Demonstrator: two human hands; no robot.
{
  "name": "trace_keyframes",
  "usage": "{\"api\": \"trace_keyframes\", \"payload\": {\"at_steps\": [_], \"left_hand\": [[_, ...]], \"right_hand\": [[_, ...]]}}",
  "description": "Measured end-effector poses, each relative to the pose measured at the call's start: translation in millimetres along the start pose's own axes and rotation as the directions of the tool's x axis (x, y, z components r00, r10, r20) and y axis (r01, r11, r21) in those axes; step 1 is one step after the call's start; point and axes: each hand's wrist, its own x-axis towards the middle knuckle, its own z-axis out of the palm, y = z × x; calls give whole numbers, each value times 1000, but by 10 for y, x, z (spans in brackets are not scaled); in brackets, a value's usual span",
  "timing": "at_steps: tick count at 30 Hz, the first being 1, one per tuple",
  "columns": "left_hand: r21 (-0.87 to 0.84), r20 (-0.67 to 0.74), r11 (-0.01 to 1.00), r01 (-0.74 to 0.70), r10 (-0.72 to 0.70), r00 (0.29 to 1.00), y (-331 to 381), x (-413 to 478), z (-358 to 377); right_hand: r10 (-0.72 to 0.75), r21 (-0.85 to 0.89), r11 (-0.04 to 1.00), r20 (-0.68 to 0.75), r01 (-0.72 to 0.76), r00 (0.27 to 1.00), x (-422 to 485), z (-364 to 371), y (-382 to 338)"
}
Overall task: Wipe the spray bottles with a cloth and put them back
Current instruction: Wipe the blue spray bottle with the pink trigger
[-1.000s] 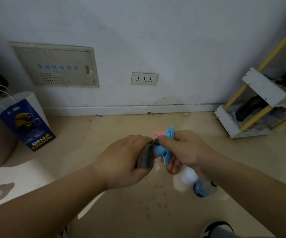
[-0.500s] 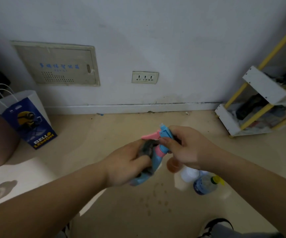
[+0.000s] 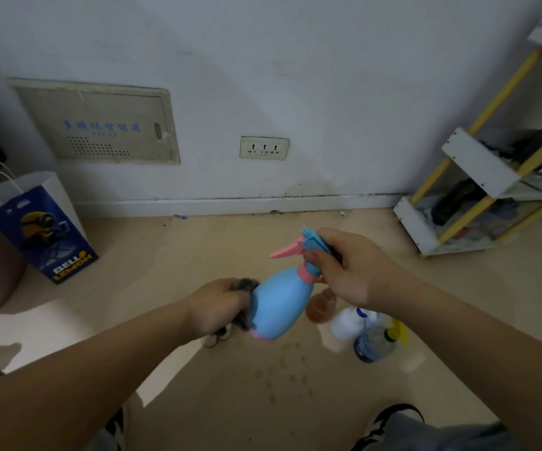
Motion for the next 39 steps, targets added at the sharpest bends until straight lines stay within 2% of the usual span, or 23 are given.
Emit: {"api": "trace_keyframes", "payload": {"at_steps": [3,7,14,19,24,28,32,35,39], "left_hand": [[114,29,980,161,-165,986,-110,34,14],[77,-41,989,127,-124,991,-19,117,1],[52,-199,990,128,-115,973,-87,502,-12],[36,-322,990,135,-117,939,-485,788,55],[21,-413,987,161,-138,900,-848,1026,12],[-23,-481,990,139,-133,867,-1108,1134,-22],[-144,-526,986,84,-148,837,-1284,1164,-62],[-215,-549,974,77,-186,815,-1412,1151,-88],[-233,-555,969,87,-205,806,-1531,1089,-151]], "right_hand": [[28,-93,995,-125,-40,992,-53,-72,48],[104,-158,979,-176,-132,979,-35,-93,130],[174,-269,944,-95,-193,980,510,-29,353],[298,-315,904,-24,-290,954,863,505,950],[364,-473,819,-12,-326,931,1053,1028,1537],[361,-555,782,31,-284,932,1091,1296,1845],[340,-669,701,10,-247,940,1110,1442,1972],[327,-667,695,-39,-268,944,1122,1456,1971],[226,-708,673,-80,-215,971,1112,1467,1768]]}}
